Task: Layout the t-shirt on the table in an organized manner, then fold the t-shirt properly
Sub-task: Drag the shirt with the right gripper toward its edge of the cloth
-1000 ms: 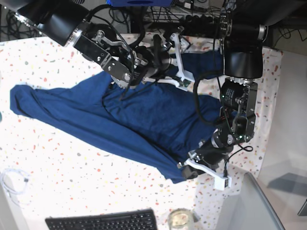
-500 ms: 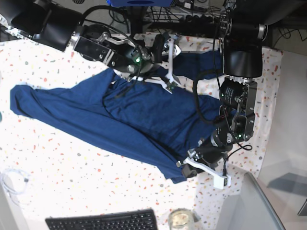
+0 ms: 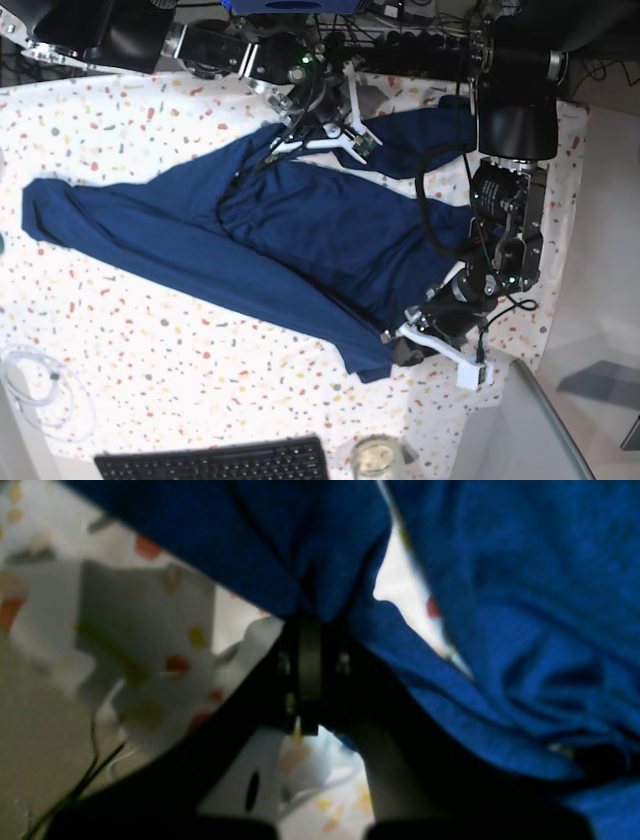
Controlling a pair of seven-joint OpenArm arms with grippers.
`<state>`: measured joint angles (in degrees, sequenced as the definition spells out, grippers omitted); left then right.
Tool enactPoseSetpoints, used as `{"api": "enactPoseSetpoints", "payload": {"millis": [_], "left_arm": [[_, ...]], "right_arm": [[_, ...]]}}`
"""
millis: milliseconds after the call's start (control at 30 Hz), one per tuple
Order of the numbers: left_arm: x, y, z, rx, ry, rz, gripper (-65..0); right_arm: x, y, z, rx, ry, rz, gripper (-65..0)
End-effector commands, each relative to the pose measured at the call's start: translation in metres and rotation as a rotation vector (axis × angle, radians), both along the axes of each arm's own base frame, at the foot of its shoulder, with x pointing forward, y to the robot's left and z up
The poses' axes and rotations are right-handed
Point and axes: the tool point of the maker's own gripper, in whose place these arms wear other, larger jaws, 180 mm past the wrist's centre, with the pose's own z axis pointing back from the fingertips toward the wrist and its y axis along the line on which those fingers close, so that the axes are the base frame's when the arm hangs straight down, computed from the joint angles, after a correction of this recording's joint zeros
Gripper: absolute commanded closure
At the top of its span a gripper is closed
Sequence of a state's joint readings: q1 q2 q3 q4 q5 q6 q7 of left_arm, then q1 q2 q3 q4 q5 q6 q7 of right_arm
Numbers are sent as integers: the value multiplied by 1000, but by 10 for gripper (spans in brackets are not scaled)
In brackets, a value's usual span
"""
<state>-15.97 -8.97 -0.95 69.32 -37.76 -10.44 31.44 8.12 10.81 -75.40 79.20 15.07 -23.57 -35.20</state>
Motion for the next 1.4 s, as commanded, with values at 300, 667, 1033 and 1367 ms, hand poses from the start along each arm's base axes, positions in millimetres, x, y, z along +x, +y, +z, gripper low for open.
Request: {"api": "enactPoseSetpoints", "payload": {"millis": [300, 667, 1033, 1367], "left_arm": [[-43, 36, -32, 66, 45, 33, 0], [-107, 55, -29, 155, 1, 3, 0], [-124, 52, -42, 150, 42, 0, 0], [-133, 47, -41, 148, 41, -15, 0]], "right_arm": [[-2, -30, 74, 213, 25, -76, 0], [69, -123, 133, 259, -150, -378, 0], [172, -151, 226, 435, -466, -482, 0], [264, -103, 241, 458, -400, -419, 0]]}}
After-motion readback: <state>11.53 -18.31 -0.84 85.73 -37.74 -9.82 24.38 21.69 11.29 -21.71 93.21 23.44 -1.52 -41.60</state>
